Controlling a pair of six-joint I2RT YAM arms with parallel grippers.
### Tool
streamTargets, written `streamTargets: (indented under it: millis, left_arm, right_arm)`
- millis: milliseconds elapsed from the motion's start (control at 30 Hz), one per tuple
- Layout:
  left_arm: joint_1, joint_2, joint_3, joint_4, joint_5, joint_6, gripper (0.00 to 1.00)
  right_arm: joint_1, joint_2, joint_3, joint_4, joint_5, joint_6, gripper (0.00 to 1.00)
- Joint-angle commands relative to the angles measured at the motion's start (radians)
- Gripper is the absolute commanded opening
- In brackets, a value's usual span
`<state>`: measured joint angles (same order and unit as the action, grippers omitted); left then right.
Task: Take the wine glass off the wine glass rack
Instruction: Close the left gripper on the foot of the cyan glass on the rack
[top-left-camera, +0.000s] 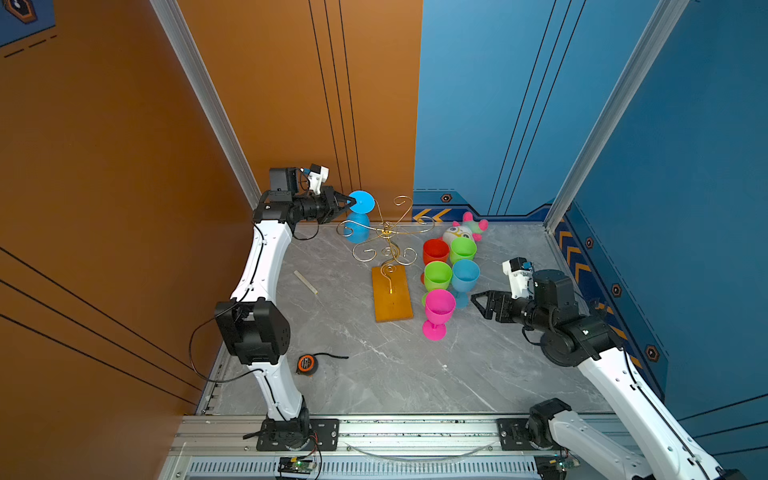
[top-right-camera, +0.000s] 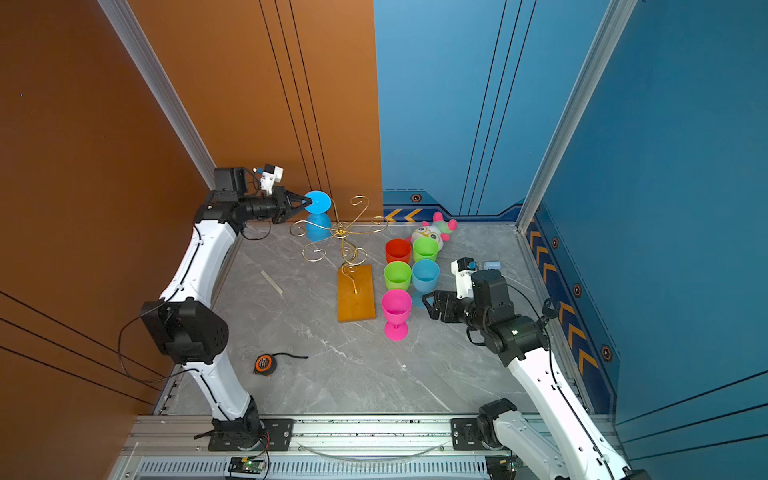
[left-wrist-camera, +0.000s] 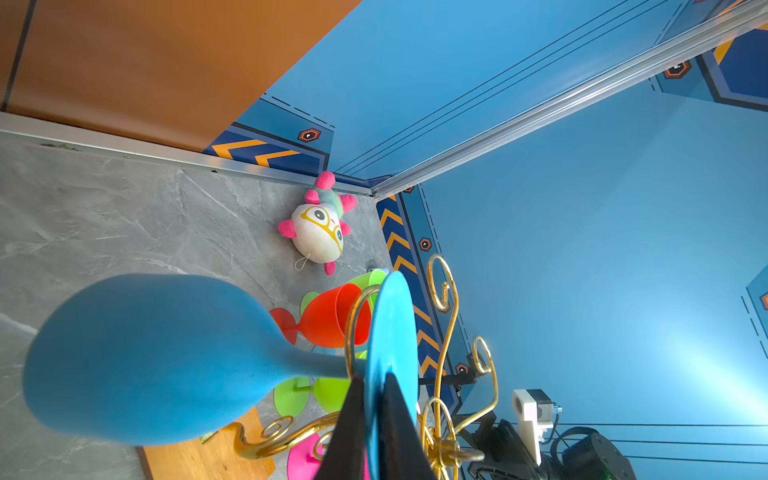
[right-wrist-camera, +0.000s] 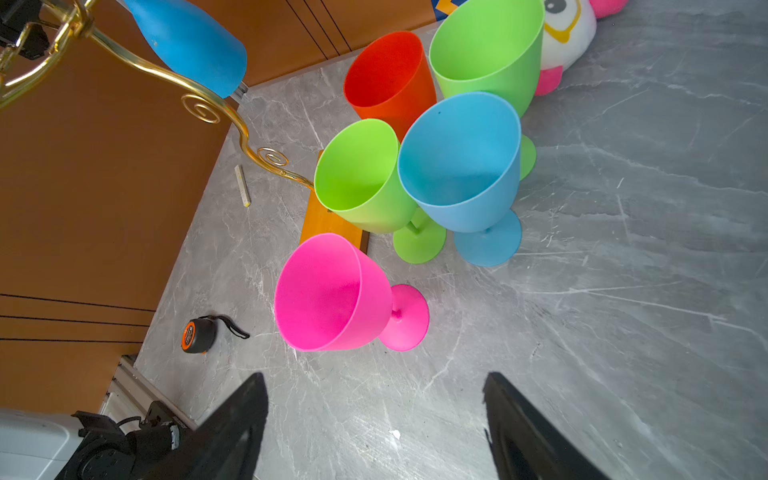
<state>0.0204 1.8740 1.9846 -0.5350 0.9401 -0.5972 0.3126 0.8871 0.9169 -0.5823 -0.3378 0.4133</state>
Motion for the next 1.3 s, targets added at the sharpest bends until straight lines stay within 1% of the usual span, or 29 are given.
streamTargets:
  millis: [0,433,733,1267]
  left_arm:
    - [0.009,-0.009,0.006,-0.024,-0.004,0.004,0.08]
    - [0.003,-0.026,0.035,-0.023,0.033,-0.029,0.0]
    - [-0.015,-0.014,0.058,-0.023,0.049,-0.04,0.0]
    - [-0.035,0.015,0.118,-0.024,0.006,-0.073,0.0]
  right_arm:
    - [-0.009,-0.015,-0.012,0.03,-0.013,0.013,0.83]
    - [-0.01,-0.019,-0.019,0.038,-0.025,0.016,0.83]
    - [-0.012,-0.026,-0.027,0.044,-0.028,0.018,0.83]
    - [-0.031,-0.028,-0.047,0.056,-0.049,0.015,0.83]
